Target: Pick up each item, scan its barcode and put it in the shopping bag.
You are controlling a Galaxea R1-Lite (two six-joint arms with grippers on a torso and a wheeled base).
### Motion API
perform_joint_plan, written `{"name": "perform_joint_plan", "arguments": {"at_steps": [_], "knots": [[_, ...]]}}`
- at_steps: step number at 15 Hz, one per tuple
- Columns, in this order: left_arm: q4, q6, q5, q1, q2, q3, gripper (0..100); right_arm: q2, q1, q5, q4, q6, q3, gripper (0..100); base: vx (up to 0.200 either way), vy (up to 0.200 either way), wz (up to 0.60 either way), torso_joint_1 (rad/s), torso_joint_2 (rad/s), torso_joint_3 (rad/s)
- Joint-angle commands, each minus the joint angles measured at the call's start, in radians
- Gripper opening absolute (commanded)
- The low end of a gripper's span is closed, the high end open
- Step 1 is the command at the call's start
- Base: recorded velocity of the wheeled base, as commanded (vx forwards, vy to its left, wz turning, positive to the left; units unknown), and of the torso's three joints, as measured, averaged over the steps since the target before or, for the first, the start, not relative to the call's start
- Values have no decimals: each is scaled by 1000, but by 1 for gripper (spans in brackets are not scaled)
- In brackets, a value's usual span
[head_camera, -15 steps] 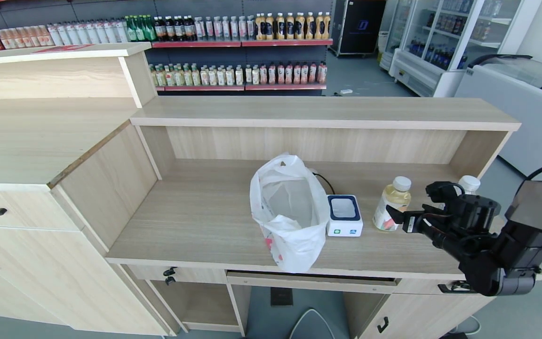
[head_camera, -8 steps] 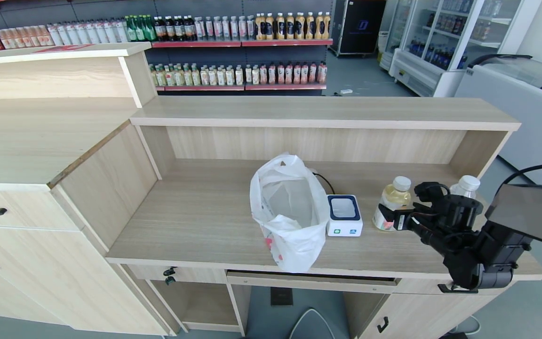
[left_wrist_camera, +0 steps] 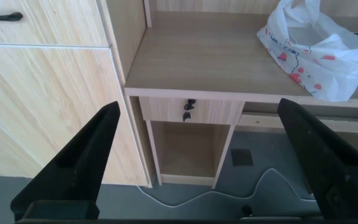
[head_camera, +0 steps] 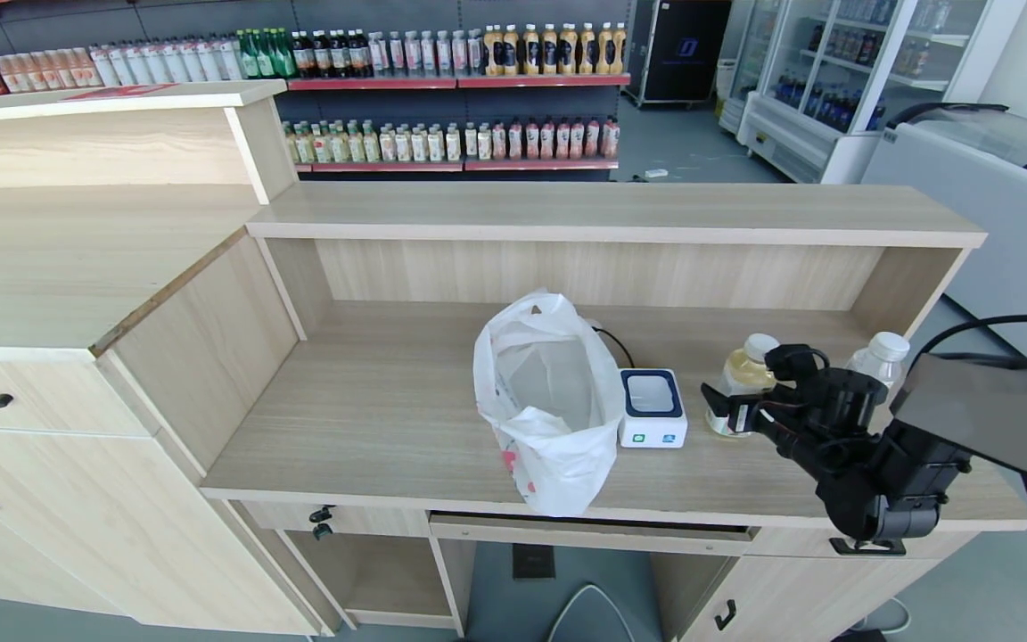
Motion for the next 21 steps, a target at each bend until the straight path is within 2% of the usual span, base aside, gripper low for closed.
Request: {"name": "perform_joint_plan", "arguments": {"at_steps": [1, 9, 10, 17, 20, 21], "knots": [[0, 0, 0, 0, 0, 0, 100, 19, 1, 2, 2, -1, -40, 100, 0, 0, 0, 0, 0, 0], [0, 0, 0, 2, 0, 0, 100, 65, 9, 51, 4, -9, -123, 100, 0, 0, 0, 0, 0, 0], [0, 0, 0, 0, 0, 0, 100, 66, 7, 59, 4, -16, -126, 0, 0, 0, 0, 0, 0, 0], [0, 0, 0, 0, 0, 0, 100, 46, -25, 66, 22, -30, -159, 0, 0, 0, 0, 0, 0, 0], [0, 0, 0, 0, 0, 0, 100, -67, -49, 68, 51, -30, -47, 0, 0, 0, 0, 0, 0, 0], [0, 0, 0, 0, 0, 0, 100, -67, -49, 68, 51, -30, -47, 0, 0, 0, 0, 0, 0, 0]]}}
